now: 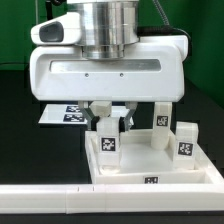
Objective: Assemble square table
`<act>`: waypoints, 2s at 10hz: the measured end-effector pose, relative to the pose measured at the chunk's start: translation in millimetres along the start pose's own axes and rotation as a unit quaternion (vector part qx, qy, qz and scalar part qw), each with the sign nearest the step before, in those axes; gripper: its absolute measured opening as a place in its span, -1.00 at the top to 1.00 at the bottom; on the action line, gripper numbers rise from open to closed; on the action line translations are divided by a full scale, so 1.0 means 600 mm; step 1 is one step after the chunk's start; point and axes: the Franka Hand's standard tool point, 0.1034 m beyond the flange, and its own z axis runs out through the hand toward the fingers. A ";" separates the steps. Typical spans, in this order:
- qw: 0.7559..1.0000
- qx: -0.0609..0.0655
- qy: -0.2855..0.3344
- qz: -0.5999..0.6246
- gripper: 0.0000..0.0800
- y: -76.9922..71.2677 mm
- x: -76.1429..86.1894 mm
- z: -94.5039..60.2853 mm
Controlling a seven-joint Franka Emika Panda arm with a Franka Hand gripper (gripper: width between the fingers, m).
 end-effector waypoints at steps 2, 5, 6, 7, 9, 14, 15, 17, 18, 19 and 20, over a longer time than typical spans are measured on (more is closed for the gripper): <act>0.992 0.001 0.008 0.130 0.29 -0.001 0.003 0.001; 0.937 0.003 0.007 0.348 0.29 -0.005 0.000 0.002; 0.910 0.002 0.008 0.415 0.29 -0.010 -0.002 0.003; 0.898 0.002 0.006 0.439 0.29 -0.010 -0.001 0.003; 0.859 0.008 0.003 0.512 0.28 -0.009 0.000 0.003; 0.938 0.005 0.003 0.346 -0.54 -0.006 -0.002 0.005; 0.959 0.005 0.004 0.284 -0.54 -0.006 -0.002 0.005; 0.976 0.004 0.004 0.217 -0.62 -0.004 -0.001 0.005; 0.983 0.004 0.004 0.183 -0.62 -0.004 -0.001 0.005; 0.989 0.004 0.005 0.150 -0.62 -0.003 -0.001 0.005; 0.992 0.002 0.005 0.123 -0.62 -0.003 -0.001 0.005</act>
Offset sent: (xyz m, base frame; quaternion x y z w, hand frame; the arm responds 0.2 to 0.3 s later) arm -0.0043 -0.0011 -0.0022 -0.0095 0.0030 0.2903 0.9569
